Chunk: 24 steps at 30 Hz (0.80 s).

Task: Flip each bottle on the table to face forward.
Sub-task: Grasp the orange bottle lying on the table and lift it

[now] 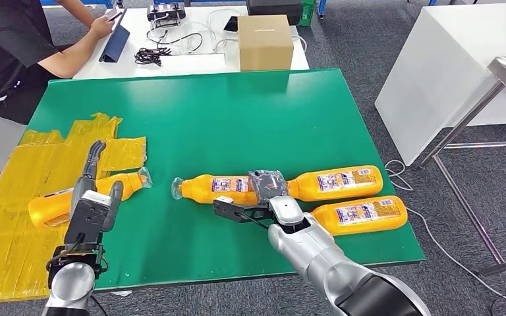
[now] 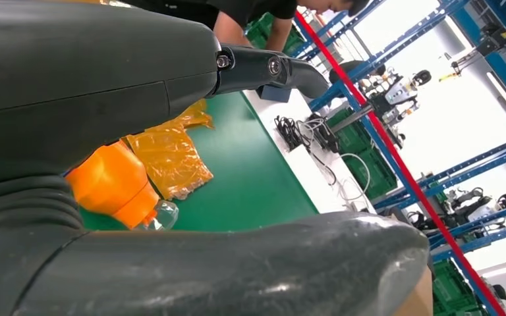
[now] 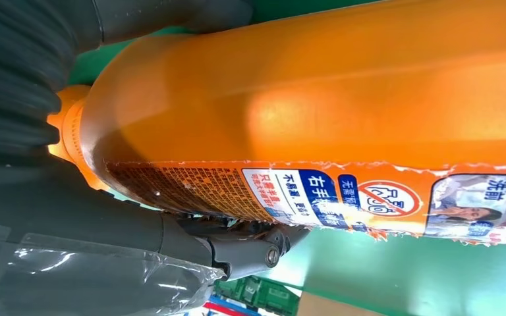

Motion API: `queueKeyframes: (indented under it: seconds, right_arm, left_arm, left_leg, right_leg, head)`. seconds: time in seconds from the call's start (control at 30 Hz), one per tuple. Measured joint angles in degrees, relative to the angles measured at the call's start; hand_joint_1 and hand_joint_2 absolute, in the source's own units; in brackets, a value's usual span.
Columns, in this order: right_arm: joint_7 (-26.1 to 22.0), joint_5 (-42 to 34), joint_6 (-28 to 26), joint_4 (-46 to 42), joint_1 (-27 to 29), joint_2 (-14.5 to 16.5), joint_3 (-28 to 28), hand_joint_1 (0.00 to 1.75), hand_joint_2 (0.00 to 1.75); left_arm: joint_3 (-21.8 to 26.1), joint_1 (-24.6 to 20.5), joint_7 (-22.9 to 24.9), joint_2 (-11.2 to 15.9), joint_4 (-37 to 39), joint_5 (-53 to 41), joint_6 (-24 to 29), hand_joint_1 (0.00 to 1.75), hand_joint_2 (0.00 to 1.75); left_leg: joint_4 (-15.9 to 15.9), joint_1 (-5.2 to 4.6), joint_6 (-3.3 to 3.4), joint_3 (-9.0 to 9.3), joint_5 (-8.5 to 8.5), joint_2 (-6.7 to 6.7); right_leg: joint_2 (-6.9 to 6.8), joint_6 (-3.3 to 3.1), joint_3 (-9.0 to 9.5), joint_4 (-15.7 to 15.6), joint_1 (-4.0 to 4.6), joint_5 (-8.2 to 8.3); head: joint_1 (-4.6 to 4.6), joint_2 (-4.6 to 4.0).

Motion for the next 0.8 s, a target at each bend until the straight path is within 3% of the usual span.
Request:
queueKeyframes:
  seconds: [0.13, 0.2, 0.27, 0.37, 0.47, 0.6, 0.8]
  right_arm:
    - [-0.1, -0.9, -0.6, 0.2, 0.0, 0.0, -0.1, 1.75, 1.75]
    - [-1.0, -2.6, -2.9, 0.1, 0.4, -0.1, -0.6, 1.75, 1.75]
    - [-4.5, -6.6, -8.9, -1.1, 2.0, -0.2, -1.9, 1.75, 1.75]
    - [-12.5, -15.2, -18.4, -7.5, 6.9, -0.3, -4.8, 1.75, 1.75]
    - [-18.0, -22.6, -21.6, -17.5, 11.9, -0.4, -5.8, 1.75, 1.75]
    - [-20.4, -25.9, -23.6, -28.4, 16.0, -0.5, -5.5, 1.75, 1.75]
    - [-23.2, -28.8, -25.2, -35.3, 18.5, -0.5, -4.6, 1.75, 1.75]
  left_arm:
    - [0.0, 0.0, 1.8, 0.0, 0.2, 4.2, -3.1, 0.0, 0.0]
    - [0.0, 0.1, 3.7, 0.0, 0.4, 9.5, -6.5, 0.0, 0.87]
    - [0.3, 0.9, 5.5, 0.0, 0.5, 19.0, -11.6, 0.0, 1.75]
    - [1.4, 3.8, 6.7, 0.1, 0.6, 32.9, -17.7, 0.0, 1.75]
    - [2.6, 6.9, 6.4, 0.1, 0.5, 41.5, -20.8, 0.0, 1.75]
    - [3.2, 9.5, 6.1, 0.1, 0.3, 46.7, -23.1, 0.0, 1.75]
    - [3.5, 10.6, 5.6, 0.0, 0.0, 48.0, -23.1, 0.0, 1.75]
  left_leg:
    - [0.0, 0.0, 0.0, 0.07, 0.0, 0.0]
    - [0.0, 0.0, 0.0, 0.07, 0.0, -0.01]
    - [0.0, -0.01, 0.0, 0.02, 0.0, -0.02]
    - [0.0, -0.03, 0.01, -0.14, -0.01, -0.01]
    - [0.0, -0.03, 0.01, -0.27, -0.04, 0.0]
    - [0.0, 0.01, 0.01, -0.43, -0.04, -0.03]
    - [0.0, 0.0, 0.01, -0.42, -0.02, -0.02]
  right_leg:
    - [0.0, 0.0, 0.05, 0.0, 0.0, 0.0]
    - [0.0, 0.0, 0.07, 0.0, 0.0, 0.0]
    - [-0.01, 0.0, 0.07, 0.0, 0.0, 0.0]
    - [0.0, 0.01, -0.06, 0.0, 0.0, 0.0]
    - [0.0, 0.01, -0.24, 0.0, 0.0, -0.01]
    - [-0.01, -0.02, -0.38, 0.0, 0.0, -0.04]
    - [-0.01, -0.01, -0.37, 0.0, 0.0, -0.01]
  head:
    - [0.0, 0.0]
    - [0.0, 0.0]
    - [0.01, 0.0]
    - [0.01, 0.0]
    - [0.01, 0.0]
    - [0.01, 0.0]
    - [0.01, 0.0]
